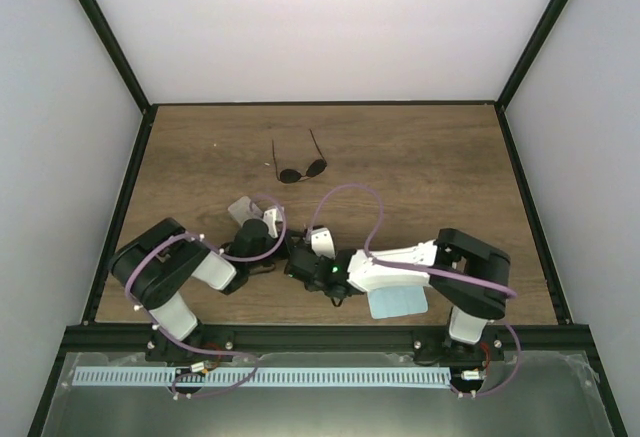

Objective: Organize the sunglasses
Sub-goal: Open the sunglasses case at the center of the board.

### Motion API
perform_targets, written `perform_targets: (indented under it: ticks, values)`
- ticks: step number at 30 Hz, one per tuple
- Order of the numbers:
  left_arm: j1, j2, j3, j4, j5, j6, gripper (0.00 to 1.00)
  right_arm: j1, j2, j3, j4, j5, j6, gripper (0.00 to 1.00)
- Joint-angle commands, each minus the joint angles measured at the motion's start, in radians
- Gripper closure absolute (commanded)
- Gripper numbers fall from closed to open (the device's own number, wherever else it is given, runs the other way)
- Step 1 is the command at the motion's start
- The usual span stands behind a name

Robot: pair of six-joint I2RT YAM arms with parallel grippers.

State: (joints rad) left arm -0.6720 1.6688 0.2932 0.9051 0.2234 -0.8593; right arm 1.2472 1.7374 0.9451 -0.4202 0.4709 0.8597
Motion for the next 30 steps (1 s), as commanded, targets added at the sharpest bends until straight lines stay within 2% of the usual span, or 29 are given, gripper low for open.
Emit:
perform_targets:
  ticks: [1,6,10,15,24,29,30]
  values:
    - [-0.001,0.04,0.009,-0.035,0.019,-0.003,0.96,0.007,-0.07,-0.025,0.066,0.003,-0.001,0.3]
    - [-0.001,0.03,0.005,-0.041,0.01,-0.004,0.96,0.008,-0.11,-0.032,0.014,0.06,0.047,0.22]
    - [-0.001,0.017,0.001,-0.048,0.005,-0.001,0.96,-0.009,-0.146,-0.015,-0.009,0.08,0.044,0.22]
    - [-0.001,0.021,0.001,-0.043,0.012,-0.001,0.96,-0.04,-0.116,0.044,-0.028,0.084,0.01,0.26]
    - [-0.001,0.024,0.005,-0.049,0.013,0.006,0.96,-0.013,0.06,0.18,-0.135,0.118,0.047,0.32]
    - [-0.001,0.025,0.005,-0.049,0.011,0.006,0.96,0.002,0.136,0.252,-0.244,0.167,0.101,0.38]
    - [-0.001,0.025,0.004,-0.049,0.011,0.006,0.96,0.003,0.141,0.256,-0.253,0.17,0.107,0.43]
